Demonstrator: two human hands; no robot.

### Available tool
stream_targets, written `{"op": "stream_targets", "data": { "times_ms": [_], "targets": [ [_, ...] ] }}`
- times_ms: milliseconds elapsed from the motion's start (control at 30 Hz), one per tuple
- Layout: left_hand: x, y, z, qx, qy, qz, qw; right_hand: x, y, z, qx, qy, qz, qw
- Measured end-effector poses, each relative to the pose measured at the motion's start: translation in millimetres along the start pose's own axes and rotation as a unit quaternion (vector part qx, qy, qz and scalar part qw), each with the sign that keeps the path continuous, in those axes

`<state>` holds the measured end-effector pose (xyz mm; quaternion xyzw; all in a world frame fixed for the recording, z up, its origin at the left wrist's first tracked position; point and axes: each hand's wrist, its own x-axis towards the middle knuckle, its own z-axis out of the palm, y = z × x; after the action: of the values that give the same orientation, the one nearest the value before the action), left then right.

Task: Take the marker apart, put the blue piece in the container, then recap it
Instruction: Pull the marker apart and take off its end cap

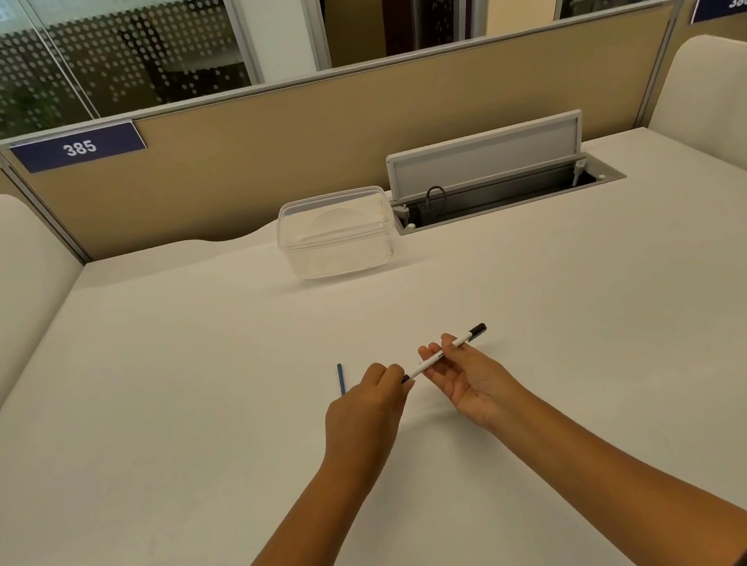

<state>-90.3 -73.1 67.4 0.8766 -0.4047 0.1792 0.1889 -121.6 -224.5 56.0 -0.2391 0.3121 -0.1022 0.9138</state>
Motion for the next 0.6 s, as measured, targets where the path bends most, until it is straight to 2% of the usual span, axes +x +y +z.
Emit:
{"op": "stream_targets", "data": {
  "times_ms": [67, 133, 233, 333, 467, 600],
  "targets": [
    [0, -1, 5, 0.016, -0.03, -0.032, 0.999, 3, -1, -2, -0.013, -0.005, 0.001, 1.0],
    [0, -1, 12, 0.026, -0.092, -0.109, 0.989, 6, -2, -4, -0.03, -0.005, -0.004, 1.0],
    [-1, -3, 16, -0.036, -0.115, -0.206, 0.971, 11, -6, -8, -0.025, 0.004, -0.021, 0.999],
    [-5, -1, 15, -0.049, -0.085, -0.164, 0.981, 13, -7, -13, -0.022, 0.009, -0.018, 1.0],
    [-7, 1, 19, -0.042, -0.104, -0.103, 0.988, 14, 1, -16, -0.039, 0.014, -0.005, 0.999],
    [-14, -1, 27, -0.058, -0.078, -0.119, 0.988, 15, 6, -20, -0.063, 0.008, 0.004, 0.998]
  ]
}}
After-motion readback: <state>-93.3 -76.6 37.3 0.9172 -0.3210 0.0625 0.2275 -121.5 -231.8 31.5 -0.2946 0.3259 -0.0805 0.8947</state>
